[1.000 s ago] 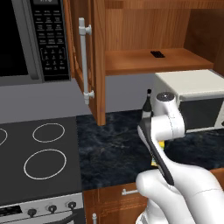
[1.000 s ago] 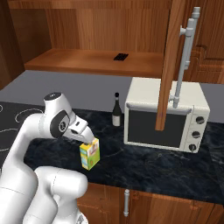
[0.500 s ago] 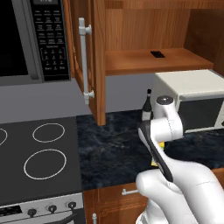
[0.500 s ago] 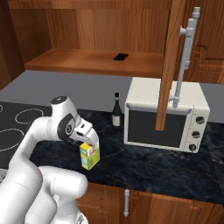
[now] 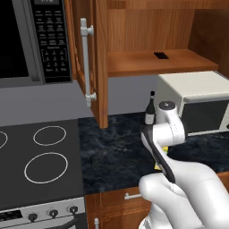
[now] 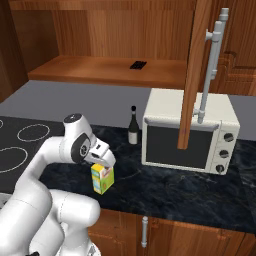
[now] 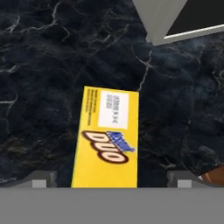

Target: Pick the cereal and honey bottle from the counter and place them in the cabinets closest to them.

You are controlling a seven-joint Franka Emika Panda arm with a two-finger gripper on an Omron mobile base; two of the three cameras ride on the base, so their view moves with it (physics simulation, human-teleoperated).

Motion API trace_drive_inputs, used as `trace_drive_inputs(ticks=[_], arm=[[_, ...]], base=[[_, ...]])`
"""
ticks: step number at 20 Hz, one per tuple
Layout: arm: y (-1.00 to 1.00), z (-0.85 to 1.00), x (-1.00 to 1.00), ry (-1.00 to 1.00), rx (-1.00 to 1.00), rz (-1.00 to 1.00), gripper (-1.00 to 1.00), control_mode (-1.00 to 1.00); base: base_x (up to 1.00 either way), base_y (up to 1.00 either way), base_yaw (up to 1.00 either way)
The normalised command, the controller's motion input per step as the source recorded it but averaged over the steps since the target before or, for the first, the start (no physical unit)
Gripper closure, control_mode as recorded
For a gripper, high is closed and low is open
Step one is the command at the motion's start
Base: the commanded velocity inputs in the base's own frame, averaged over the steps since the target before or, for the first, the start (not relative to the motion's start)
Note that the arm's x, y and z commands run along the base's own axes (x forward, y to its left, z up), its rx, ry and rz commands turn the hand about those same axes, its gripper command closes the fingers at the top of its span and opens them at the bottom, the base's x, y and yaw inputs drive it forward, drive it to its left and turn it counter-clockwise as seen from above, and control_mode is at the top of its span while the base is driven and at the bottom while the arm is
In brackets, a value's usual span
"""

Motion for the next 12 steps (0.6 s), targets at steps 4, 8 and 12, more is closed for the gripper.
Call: trace_drive_inputs(ticks=[4,8,12], arm=[[-0.03,-0.24,0.08,0.00,0.00,0.00,-1.00,-1.00],[-0.01,-0.22,0.06,0.00,0.00,0.00,-1.00,-1.00],[0.00,-0.19,0.03,0.00,0.00,0.00,-1.00,-1.00]], base=[[0.00,0.00,0.00],[0.00,0.00,0.00],[0.00,0.00,0.00]])
